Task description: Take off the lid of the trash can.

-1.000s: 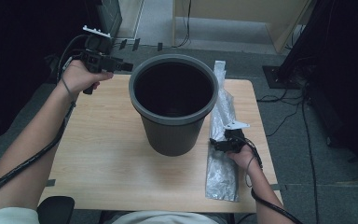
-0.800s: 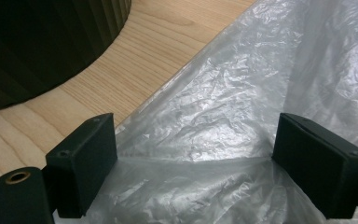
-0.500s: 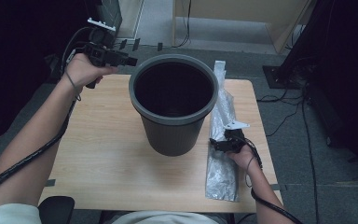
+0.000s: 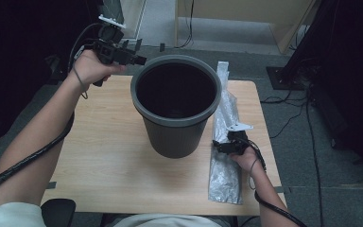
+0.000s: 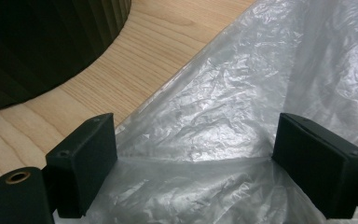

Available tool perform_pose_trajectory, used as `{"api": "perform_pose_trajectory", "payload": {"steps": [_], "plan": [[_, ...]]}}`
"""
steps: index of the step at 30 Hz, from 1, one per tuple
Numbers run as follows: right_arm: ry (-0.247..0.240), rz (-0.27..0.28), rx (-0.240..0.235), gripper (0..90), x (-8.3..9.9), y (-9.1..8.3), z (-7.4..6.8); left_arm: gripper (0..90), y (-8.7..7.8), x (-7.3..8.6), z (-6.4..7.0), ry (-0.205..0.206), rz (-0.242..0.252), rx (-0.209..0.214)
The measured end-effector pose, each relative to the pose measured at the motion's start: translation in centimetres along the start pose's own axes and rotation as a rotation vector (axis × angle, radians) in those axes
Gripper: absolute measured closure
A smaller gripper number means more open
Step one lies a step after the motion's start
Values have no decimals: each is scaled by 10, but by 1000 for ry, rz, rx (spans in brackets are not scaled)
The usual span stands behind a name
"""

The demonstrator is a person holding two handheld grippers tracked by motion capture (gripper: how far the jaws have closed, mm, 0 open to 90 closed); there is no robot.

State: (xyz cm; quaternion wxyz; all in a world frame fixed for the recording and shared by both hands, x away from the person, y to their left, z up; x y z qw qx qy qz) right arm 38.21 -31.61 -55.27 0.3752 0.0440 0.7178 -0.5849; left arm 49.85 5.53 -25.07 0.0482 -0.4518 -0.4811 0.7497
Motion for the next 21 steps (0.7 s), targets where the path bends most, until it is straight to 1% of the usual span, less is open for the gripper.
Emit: {"api": "perform_pose_trajectory", "payload": {"steps": [1,3,4,9,11,12,13,14,21], "plan": [[0,0,0,131,0,0,0,438,1,-1,0,-8,4,4],[0,0,0,131,0,0,0,458,3,-2,1,3,11,7],[0,0,0,131,0,0,0,476,7,-1,0,7,8,19],[0,0,0,131,0,0,0,499,15,-2,0,7,7,19],[0,0,0,131,0,0,0,500,18,-2,1,25,2,16],[0,0,0,131,0,0,0,506,21,-2,2,51,2,3],[0,0,0,131,0,0,0,505,21,-2,2,51,2,3],[0,0,0,130,0,0,0,501,23,-3,3,68,7,-4],[-3,0,0,129,0,0,0,517,31,-5,5,87,12,-2]]}}
Point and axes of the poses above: each handheld gripper's, and its own axes: y roughly forward along the jaws, x roughly out of its underside, z roughly to its right, the point moved 4 cm from there along y, roughly forward along the jaws, and after that the axes turned 11 degrees about -z, right-handed, at the moved point
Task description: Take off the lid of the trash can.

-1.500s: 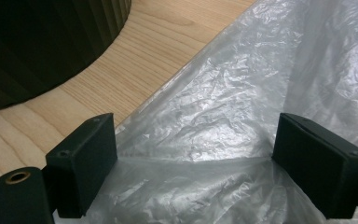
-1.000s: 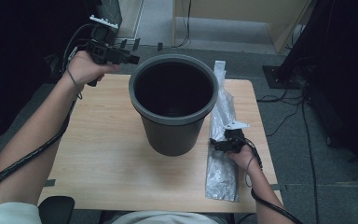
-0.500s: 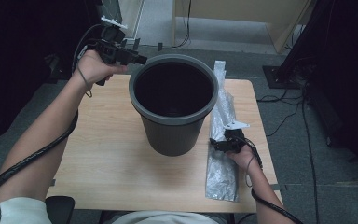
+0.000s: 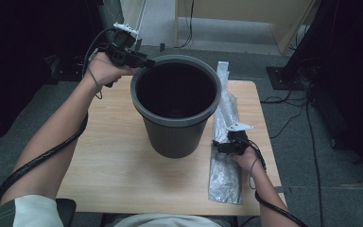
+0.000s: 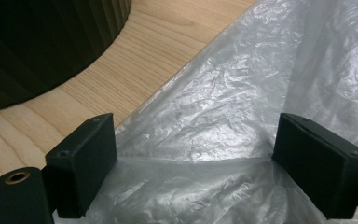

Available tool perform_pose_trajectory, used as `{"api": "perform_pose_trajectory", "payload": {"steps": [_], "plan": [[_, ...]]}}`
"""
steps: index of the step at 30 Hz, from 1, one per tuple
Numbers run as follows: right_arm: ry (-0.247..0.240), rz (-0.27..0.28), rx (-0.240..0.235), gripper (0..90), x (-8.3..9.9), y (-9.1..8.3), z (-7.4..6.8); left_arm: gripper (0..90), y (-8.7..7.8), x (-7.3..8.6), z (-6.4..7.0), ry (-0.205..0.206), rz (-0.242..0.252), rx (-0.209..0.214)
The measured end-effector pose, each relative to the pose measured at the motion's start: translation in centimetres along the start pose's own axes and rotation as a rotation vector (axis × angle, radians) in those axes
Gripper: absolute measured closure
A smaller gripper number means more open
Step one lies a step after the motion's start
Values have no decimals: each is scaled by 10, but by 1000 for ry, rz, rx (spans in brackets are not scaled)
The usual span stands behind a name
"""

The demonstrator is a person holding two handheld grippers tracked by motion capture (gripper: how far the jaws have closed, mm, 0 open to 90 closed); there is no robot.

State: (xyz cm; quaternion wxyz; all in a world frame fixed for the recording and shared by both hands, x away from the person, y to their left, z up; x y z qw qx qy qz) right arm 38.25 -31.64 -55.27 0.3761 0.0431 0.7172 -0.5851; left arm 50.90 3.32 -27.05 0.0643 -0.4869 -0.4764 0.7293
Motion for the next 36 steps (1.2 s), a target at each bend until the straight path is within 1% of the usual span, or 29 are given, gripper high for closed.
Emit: {"api": "perform_pose_trajectory", "payload": {"steps": [3,8,13,18,22,26,28,29,30,34,35,36], "plan": [[0,0,0,129,0,0,0,527,6,-1,-1,-3,-1,12],[-3,1,-1,128,0,0,0,527,12,0,-2,-1,-7,19],[-4,1,0,128,0,0,1,527,16,-1,-2,4,-13,14],[0,0,-2,128,0,0,0,571,24,-2,0,-3,-19,33],[1,1,-5,129,0,0,1,611,26,-3,2,9,-27,22],[1,1,-5,129,0,0,1,679,28,-4,4,15,-30,12],[0,1,-5,129,0,0,1,693,28,-5,5,17,-35,-5],[0,1,-6,128,0,0,1,718,27,-6,5,14,-39,-11],[-1,1,-5,128,0,0,1,724,27,-6,5,12,-41,-14],[-1,1,-5,129,0,0,1,736,26,-7,6,26,-42,-25],[-2,1,-5,129,0,0,1,739,24,-8,7,36,-31,-34],[-2,1,-5,129,0,0,1,739,24,-8,7,36,-31,-34]]}}
Point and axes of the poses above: each handheld gripper's, and its own axes: y roughly forward along the jaws, x roughly out of its underside, z roughly to its right, the point moved 4 cm from there along y, roughly forward along the jaws, and after that the axes turned 11 degrees about -z, right-handed, at the moved point
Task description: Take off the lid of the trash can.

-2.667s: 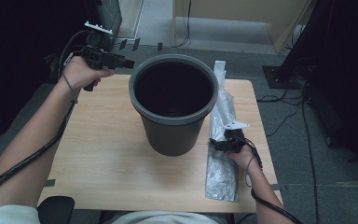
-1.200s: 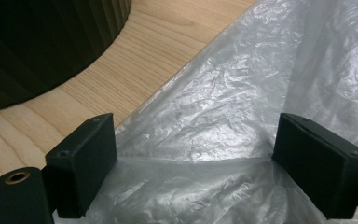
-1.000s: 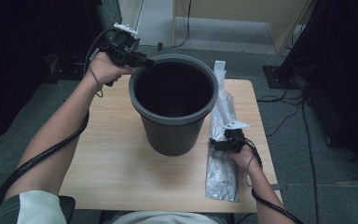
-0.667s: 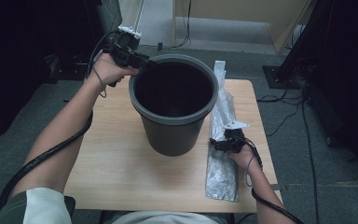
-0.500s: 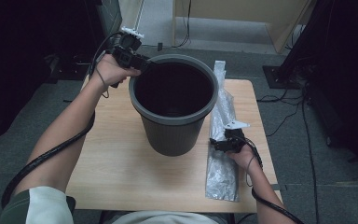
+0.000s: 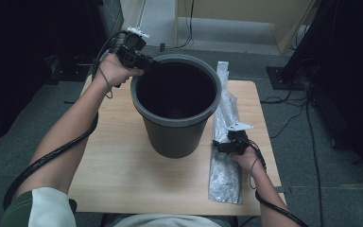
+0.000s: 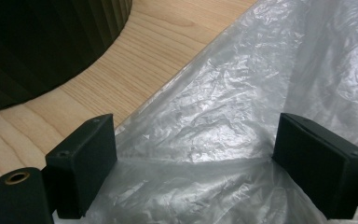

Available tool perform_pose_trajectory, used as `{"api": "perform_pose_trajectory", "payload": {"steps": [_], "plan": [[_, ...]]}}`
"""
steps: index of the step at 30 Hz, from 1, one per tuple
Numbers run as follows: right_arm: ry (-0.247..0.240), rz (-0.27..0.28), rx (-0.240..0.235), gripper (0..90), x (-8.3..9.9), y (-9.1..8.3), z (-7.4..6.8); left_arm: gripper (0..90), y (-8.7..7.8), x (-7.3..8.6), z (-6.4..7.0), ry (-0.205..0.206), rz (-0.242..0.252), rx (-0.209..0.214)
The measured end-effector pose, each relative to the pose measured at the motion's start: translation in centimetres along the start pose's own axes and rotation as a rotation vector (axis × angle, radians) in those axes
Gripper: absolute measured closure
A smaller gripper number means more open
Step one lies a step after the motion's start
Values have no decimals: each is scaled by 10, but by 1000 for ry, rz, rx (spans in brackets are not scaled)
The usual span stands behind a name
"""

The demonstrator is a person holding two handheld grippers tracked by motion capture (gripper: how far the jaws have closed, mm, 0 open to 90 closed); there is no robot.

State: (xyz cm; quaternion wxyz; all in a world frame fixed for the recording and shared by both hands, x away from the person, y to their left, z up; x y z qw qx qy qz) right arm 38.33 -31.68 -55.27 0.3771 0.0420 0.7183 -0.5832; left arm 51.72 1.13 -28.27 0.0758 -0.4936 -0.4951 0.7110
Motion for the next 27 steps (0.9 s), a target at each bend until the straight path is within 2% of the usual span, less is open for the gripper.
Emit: {"api": "perform_pose_trajectory", "payload": {"steps": [3,8,12,16,18,19,20,21,24,27], "plan": [[-3,1,2,129,0,0,0,744,-6,-3,2,20,23,-4],[-1,-1,1,129,0,0,0,755,-11,-4,2,11,36,8],[-1,-1,1,129,0,0,0,769,-11,-1,1,-32,-12,55],[-1,-1,2,129,0,0,0,775,-12,0,0,-52,-21,73],[-1,-1,2,129,0,0,0,777,-13,0,-1,-73,-28,95],[-1,-1,3,129,0,0,0,782,-14,0,-2,-106,-43,119],[-1,-1,3,129,0,0,0,784,-14,0,-2,-106,-43,119],[-1,-2,3,129,0,0,0,785,-15,0,-4,-159,-60,139],[-1,-2,3,129,0,0,0,785,-17,0,-6,-175,-69,133],[-1,-2,2,129,0,0,0,785,-21,1,-7,-158,-51,122]]}}
Point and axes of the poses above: each handheld gripper's, and its own axes: y roughly forward along the jaws, x roughly out of its underside, z roughly to its right, the point moved 4 cm from there along y, roughly forward along the jaws, and after that the axes turned 11 degrees about -z, right-handed, at the moved point
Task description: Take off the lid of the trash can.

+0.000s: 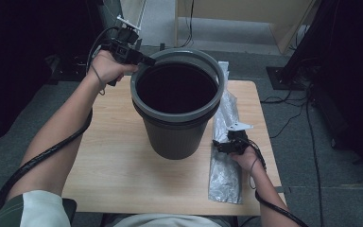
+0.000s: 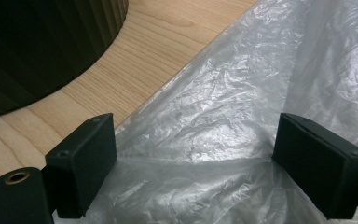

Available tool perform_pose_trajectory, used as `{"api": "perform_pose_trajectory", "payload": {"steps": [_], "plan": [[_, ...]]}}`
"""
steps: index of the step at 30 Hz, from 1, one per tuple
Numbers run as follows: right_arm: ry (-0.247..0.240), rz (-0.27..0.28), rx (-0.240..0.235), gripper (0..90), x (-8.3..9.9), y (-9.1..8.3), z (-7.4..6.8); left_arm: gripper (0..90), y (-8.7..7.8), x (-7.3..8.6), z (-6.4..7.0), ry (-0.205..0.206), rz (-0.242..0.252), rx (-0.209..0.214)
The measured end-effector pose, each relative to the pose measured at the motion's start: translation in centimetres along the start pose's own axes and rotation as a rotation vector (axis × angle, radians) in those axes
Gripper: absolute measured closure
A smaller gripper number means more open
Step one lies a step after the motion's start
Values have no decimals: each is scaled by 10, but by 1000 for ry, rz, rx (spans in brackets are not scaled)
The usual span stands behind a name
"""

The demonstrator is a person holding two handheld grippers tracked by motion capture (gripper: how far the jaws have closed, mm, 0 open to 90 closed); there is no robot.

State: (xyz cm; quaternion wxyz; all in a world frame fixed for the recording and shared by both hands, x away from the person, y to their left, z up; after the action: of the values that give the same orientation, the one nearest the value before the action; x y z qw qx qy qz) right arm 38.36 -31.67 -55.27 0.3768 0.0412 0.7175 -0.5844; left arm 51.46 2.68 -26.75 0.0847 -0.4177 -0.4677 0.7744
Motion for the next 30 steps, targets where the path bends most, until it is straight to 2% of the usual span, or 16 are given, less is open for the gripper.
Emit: {"api": "perform_pose_trajectory", "payload": {"steps": [4,19,30], "plan": [[1,1,1,129,0,0,0,783,-2,3,-2,9,-9,-25],[0,1,1,129,0,0,0,780,-13,13,-12,-13,-11,-44],[0,1,0,129,0,0,0,779,-19,18,-15,-13,-21,-53]]}}
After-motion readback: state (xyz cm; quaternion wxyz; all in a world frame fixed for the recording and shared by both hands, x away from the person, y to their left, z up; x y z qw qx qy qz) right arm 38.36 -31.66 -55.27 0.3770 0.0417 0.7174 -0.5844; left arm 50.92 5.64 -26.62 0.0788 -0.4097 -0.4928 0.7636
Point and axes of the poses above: each handheld gripper's, and its own axes: y roughly forward along the jaws, x roughly out of its underside, z roughly to its right, the point moved 4 cm from there along y, roughly forward along the jaws, and after that the axes turned 11 degrees about -z, right-handed, at the moved point
